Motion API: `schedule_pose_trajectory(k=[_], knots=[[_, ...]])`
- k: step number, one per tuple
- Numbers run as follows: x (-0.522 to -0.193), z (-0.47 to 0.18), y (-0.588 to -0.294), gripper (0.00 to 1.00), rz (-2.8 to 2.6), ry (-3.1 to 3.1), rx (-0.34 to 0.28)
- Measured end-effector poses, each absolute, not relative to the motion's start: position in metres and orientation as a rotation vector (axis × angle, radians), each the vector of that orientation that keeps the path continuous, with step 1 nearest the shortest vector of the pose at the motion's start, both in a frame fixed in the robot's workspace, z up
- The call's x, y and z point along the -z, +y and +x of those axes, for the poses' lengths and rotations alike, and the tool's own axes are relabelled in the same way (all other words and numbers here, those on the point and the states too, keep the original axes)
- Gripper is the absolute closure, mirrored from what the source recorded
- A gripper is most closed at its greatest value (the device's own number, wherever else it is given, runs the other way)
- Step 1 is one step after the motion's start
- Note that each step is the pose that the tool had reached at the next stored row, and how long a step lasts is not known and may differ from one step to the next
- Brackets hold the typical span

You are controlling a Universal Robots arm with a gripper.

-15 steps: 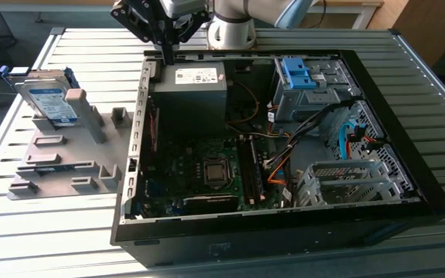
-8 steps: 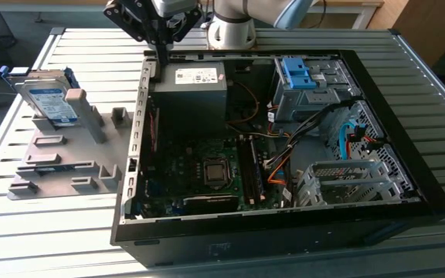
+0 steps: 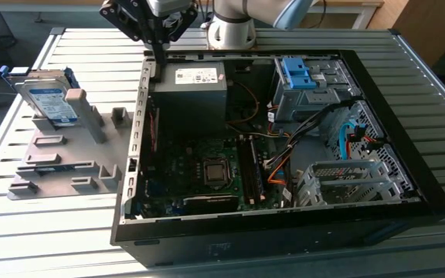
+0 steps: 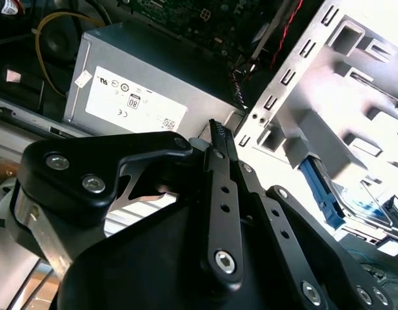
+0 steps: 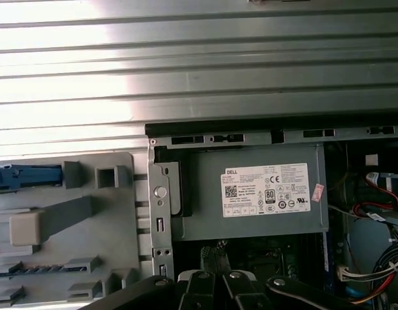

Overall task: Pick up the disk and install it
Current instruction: 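Reach for the disk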

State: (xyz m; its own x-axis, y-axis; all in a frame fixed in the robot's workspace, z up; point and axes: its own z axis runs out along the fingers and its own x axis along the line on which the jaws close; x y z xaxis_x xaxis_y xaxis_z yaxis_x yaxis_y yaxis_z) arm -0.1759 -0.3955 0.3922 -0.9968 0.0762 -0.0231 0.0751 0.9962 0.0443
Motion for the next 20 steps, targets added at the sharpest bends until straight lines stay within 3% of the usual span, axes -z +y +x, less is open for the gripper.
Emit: schedule_pose_trajectory(k=[20], knots=[[-0.392, -0.19, -0.395, 0.89, 0.118, 3.114, -0.068]])
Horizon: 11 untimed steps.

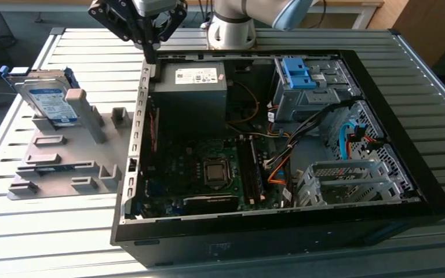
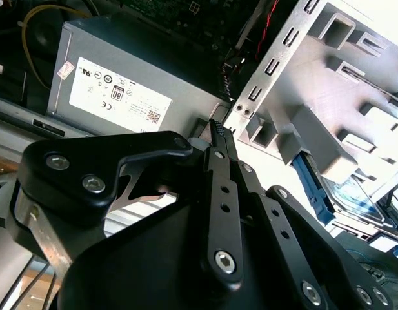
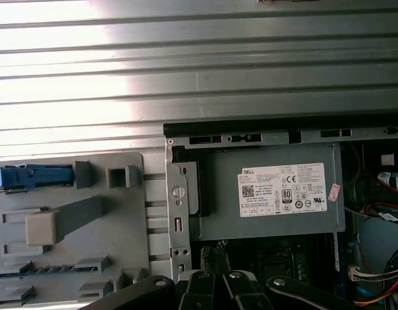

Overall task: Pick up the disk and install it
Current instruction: 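Reach for the disk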

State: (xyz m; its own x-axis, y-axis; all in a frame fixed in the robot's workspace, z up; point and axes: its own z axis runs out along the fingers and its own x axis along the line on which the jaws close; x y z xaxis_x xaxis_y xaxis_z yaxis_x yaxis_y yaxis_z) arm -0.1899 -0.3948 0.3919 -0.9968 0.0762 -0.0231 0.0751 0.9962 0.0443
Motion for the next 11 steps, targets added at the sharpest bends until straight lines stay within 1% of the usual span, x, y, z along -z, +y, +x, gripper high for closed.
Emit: schedule_pose_trajectory(k=[11], knots=[[-0.3919, -0.1939, -0.3948, 0.89, 0.118, 3.114, -0.068]])
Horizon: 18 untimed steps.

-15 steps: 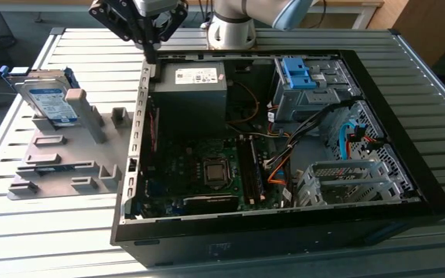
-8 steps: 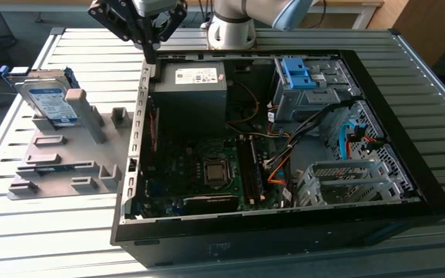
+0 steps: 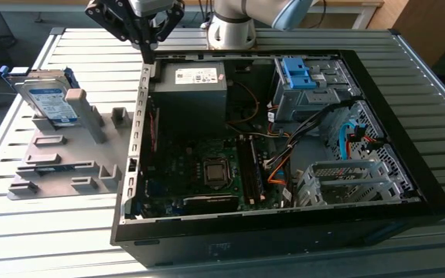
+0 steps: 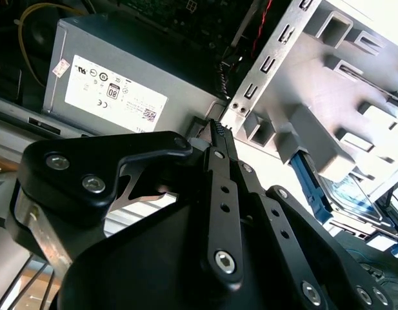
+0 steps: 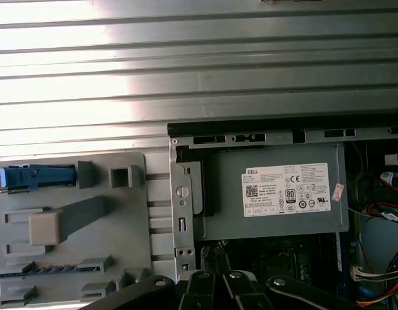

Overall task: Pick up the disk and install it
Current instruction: 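Reach for the disk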

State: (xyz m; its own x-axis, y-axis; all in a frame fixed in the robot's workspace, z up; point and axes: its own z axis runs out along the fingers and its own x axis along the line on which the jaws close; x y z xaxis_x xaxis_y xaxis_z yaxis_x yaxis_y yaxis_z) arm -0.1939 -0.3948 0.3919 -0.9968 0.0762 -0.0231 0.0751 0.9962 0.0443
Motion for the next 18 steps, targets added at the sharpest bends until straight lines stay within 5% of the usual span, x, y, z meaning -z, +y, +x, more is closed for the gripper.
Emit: schedule_pose_trajectory(k=[18], knots=[[-0.392, -0.209, -0.394, 0.89, 0.118, 3.114, -0.068]])
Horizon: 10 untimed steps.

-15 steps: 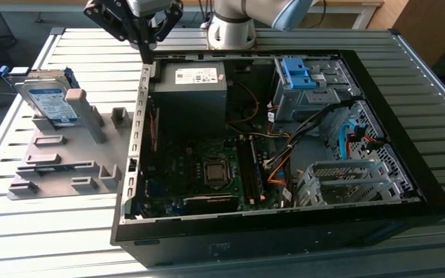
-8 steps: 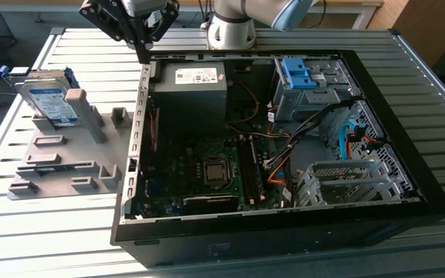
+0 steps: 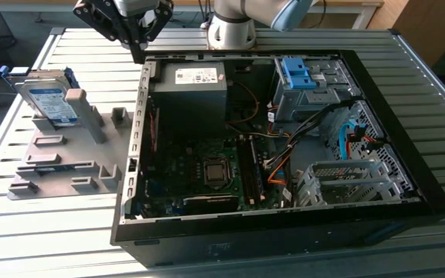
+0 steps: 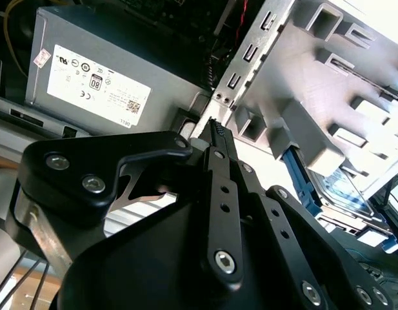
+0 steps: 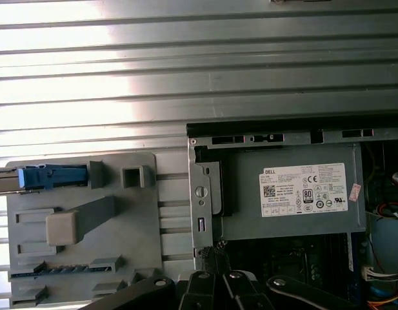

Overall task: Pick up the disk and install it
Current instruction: 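Reach for the disk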

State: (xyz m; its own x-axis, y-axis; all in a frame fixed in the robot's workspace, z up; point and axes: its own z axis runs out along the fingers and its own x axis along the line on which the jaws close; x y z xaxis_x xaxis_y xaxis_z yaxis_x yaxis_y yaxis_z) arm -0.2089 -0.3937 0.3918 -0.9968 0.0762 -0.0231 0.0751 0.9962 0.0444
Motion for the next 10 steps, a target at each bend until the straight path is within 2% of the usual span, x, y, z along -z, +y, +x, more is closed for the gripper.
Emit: schedule_pose_trajectory(k=[10], knots=[[-0.3917, -0.215, -0.3933, 0.89, 0.118, 3.114, -0.068]])
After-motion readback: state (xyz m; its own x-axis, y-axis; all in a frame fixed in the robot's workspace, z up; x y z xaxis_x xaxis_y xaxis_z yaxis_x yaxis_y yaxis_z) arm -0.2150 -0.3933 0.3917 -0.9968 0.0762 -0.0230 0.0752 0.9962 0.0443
